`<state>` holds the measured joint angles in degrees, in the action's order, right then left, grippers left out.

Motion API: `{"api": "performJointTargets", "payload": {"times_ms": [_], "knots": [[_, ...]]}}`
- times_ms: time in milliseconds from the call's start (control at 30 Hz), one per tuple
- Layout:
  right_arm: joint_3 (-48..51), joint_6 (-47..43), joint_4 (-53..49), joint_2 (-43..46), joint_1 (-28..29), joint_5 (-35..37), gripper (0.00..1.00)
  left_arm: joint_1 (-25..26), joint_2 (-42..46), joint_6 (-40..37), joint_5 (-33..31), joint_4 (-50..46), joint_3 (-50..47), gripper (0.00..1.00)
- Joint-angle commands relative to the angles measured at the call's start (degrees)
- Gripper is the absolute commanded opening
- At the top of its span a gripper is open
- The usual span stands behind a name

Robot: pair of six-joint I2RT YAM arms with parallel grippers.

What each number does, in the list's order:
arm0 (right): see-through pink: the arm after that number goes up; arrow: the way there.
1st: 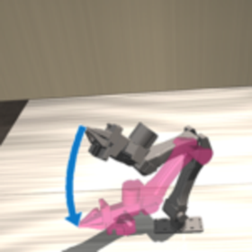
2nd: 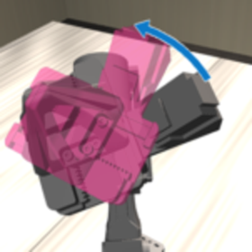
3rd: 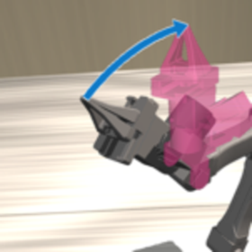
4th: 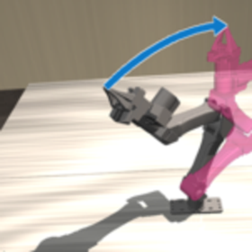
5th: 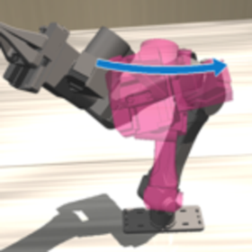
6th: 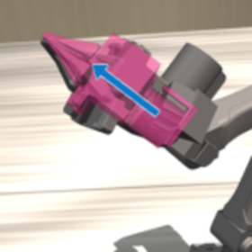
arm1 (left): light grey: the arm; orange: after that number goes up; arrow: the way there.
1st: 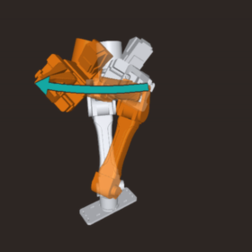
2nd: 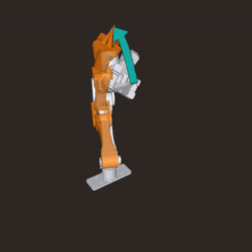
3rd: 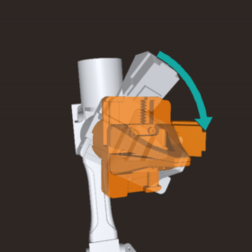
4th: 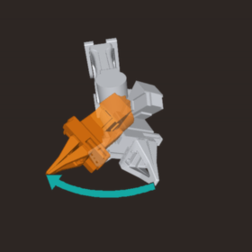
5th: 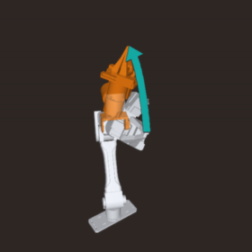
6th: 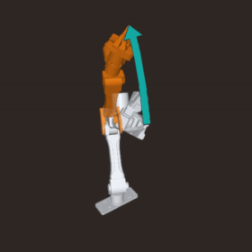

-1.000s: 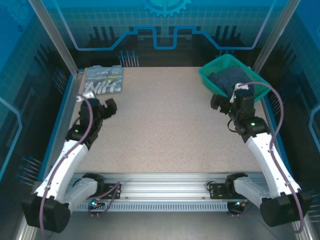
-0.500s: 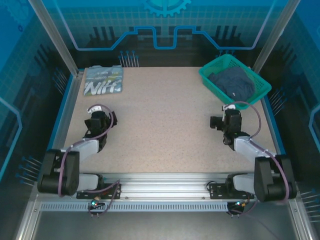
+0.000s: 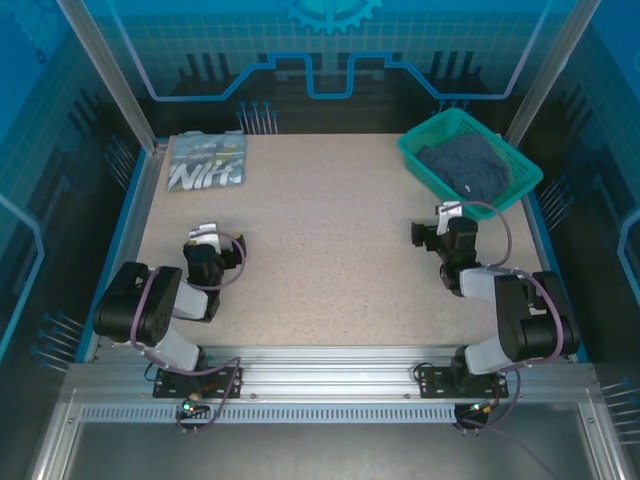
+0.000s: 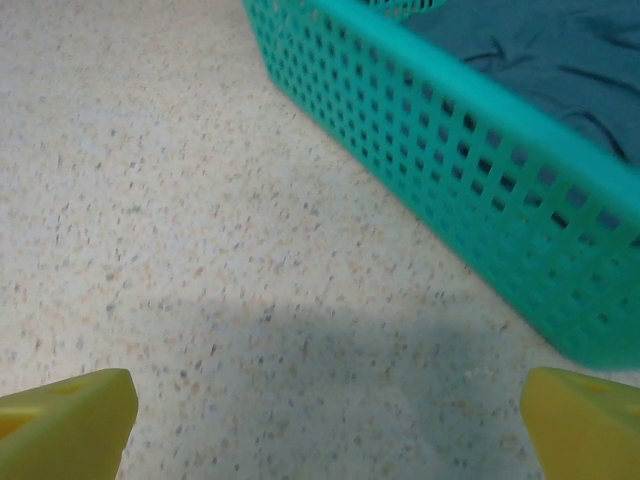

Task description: Fold and stack the t-shirts

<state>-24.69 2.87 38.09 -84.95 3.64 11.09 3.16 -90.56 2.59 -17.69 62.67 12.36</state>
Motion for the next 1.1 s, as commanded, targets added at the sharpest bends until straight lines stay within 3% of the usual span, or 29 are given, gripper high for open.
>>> {"api": "performJointTargets", "payload": {"times_ms": [0, 100, 1067], "knots": [[1.11, -1.41, 7.51, -1.13, 1.05, 0.56, 1.0, -0.54, 1.05, -1.49, 0.59, 0.69, 4.66, 0.99], [0.86, -1.26, 6.72, -1.07, 0.94, 0.48, 1.0, -2.62, 1.73, 0.51, 3.86, -6.59, 7.7, 0.99], [0.71, -1.52, 6.74, -1.19, 1.03, 0.28, 1.0, -2.02, 1.93, -0.22, 3.38, -7.1, 8.01, 0.99]]}}
